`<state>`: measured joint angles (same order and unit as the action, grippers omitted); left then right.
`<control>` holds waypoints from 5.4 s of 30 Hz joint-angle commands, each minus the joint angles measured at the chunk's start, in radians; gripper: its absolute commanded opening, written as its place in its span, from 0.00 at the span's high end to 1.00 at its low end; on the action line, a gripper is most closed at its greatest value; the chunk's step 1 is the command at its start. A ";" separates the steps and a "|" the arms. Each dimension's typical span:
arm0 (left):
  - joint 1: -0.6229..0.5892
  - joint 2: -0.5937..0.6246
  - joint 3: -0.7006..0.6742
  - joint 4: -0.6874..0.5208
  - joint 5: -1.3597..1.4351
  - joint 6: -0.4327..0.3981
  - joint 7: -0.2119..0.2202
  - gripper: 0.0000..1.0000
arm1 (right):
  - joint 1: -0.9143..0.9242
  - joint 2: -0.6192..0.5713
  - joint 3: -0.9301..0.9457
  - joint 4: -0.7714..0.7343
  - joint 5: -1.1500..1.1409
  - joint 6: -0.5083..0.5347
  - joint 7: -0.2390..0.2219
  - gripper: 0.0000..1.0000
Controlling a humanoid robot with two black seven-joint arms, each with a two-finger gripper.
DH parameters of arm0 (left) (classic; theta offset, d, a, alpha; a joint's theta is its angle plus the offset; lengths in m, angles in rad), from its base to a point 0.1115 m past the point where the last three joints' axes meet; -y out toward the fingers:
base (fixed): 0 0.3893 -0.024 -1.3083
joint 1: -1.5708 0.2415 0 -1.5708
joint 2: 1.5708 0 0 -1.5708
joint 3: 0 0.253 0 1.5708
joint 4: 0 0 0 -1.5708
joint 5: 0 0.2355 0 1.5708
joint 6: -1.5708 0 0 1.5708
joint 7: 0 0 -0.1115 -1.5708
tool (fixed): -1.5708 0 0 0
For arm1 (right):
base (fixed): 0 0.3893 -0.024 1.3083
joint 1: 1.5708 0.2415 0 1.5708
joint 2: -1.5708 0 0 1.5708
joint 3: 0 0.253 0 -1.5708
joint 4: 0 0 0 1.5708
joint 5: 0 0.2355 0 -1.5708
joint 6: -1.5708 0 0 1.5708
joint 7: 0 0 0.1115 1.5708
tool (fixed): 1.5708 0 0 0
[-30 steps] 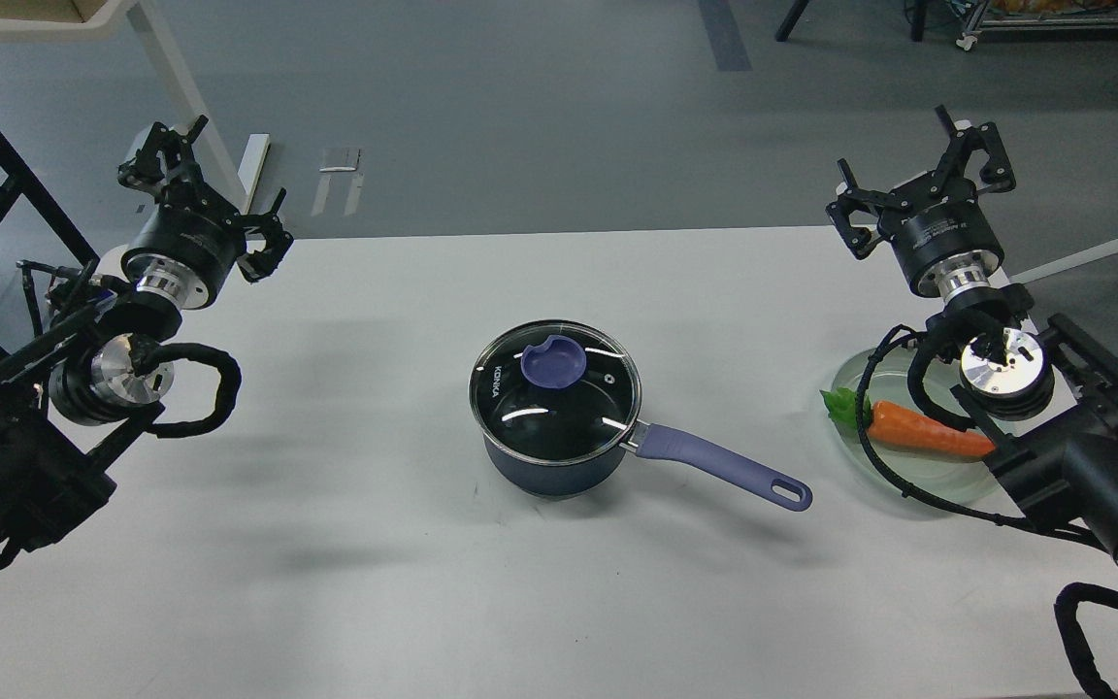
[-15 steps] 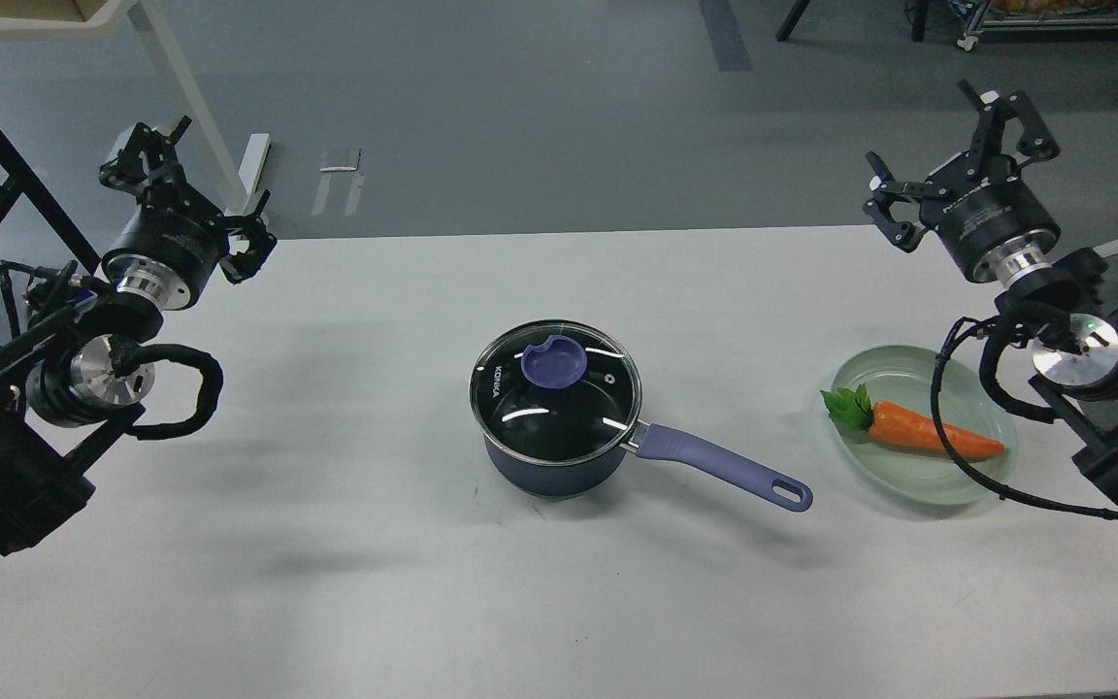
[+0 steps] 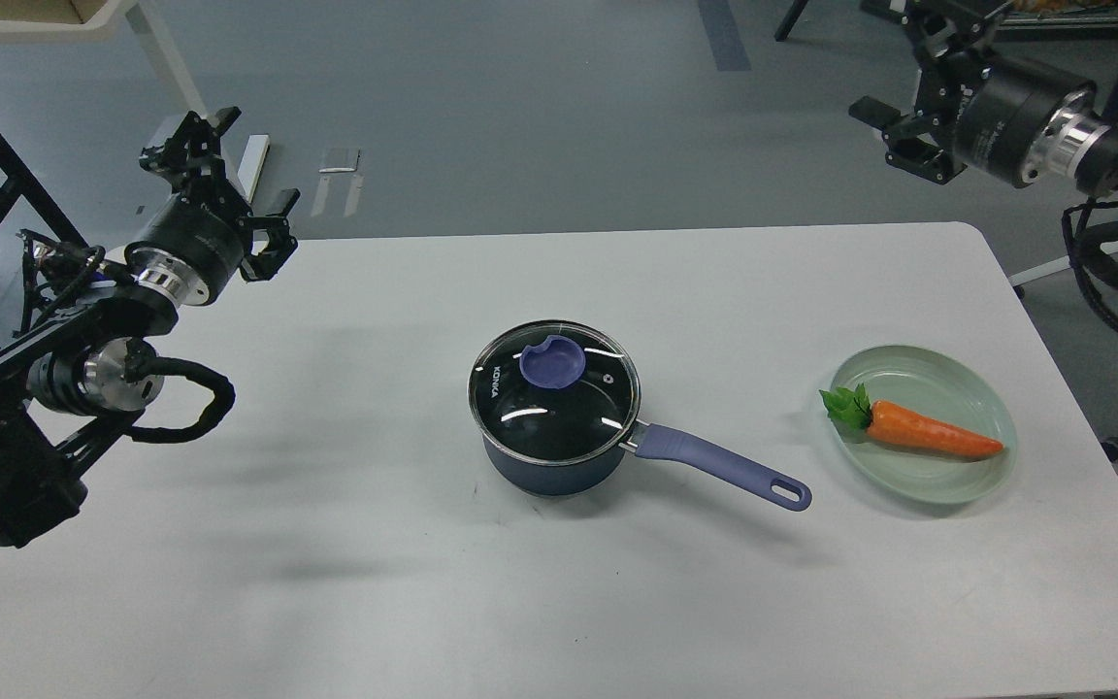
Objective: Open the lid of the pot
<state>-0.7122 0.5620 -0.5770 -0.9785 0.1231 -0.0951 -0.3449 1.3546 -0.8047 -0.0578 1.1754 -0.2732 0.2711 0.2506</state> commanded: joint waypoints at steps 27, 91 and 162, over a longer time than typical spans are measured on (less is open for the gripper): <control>-0.035 -0.019 0.052 -0.098 0.303 0.118 -0.003 0.02 | 0.198 0.203 -0.629 0.368 -1.175 -0.136 -0.004 0.32; -0.179 -0.125 0.529 -0.154 1.847 0.318 -0.014 0.31 | 0.176 0.239 -0.629 0.351 -1.198 -0.130 -0.004 0.80; -0.124 0.312 0.622 0.044 1.117 0.503 -0.144 0.01 | 0.166 0.217 -0.505 0.264 -0.983 -0.132 0.013 0.02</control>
<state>-0.7799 0.8784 0.0498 -0.9346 1.3940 0.4134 -0.4886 1.5219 -0.5763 -0.6185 1.4740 -1.3096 0.1381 0.2579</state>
